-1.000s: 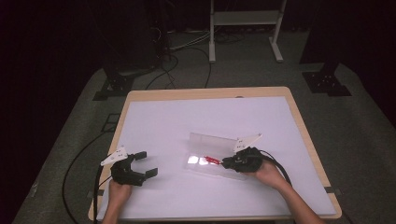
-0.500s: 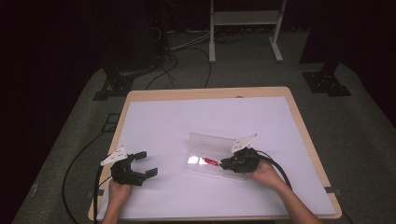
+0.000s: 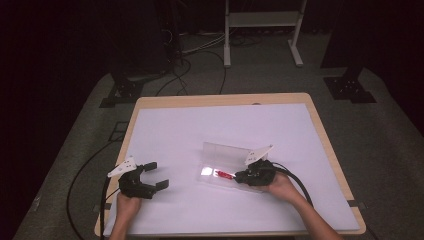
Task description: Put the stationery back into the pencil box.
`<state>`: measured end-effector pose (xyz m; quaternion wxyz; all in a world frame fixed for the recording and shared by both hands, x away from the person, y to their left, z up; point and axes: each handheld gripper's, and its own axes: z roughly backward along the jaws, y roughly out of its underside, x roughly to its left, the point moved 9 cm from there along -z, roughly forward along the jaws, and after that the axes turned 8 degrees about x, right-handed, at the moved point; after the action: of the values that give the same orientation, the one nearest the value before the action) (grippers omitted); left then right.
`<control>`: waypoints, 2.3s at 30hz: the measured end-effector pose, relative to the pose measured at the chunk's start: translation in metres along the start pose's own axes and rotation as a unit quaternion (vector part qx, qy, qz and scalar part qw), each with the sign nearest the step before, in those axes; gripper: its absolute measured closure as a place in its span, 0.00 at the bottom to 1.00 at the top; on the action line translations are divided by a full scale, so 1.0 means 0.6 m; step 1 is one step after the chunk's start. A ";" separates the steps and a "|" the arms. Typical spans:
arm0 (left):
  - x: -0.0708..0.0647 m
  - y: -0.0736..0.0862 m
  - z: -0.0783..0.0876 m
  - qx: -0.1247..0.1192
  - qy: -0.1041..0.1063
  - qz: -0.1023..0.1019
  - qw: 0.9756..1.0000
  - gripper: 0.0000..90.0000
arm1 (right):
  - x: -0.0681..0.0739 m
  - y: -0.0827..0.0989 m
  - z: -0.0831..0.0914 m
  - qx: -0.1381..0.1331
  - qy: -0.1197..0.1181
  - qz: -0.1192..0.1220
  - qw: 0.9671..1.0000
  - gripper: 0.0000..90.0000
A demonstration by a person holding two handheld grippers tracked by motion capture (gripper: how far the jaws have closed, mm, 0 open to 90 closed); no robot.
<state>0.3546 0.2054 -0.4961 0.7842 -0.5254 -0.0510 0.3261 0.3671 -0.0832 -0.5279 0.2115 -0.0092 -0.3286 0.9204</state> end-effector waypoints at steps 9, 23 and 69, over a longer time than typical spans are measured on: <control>0.000 0.000 0.000 0.000 0.000 0.000 1.000 0.00 | -0.002 0.003 -0.002 0.000 0.000 -0.003 1.000 0.87; 0.001 0.000 0.000 0.000 -0.001 0.003 1.000 0.00 | -0.001 0.007 0.008 -0.011 0.002 -0.018 1.000 0.78; 0.000 0.001 -0.001 0.002 -0.001 0.000 1.000 0.00 | -0.005 0.067 0.112 -0.047 0.013 -0.047 0.998 0.57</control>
<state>0.3548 0.2051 -0.4967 0.7854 -0.5232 -0.0511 0.3269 0.3438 -0.1525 -0.5000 0.2577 -0.0153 -0.3685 0.8931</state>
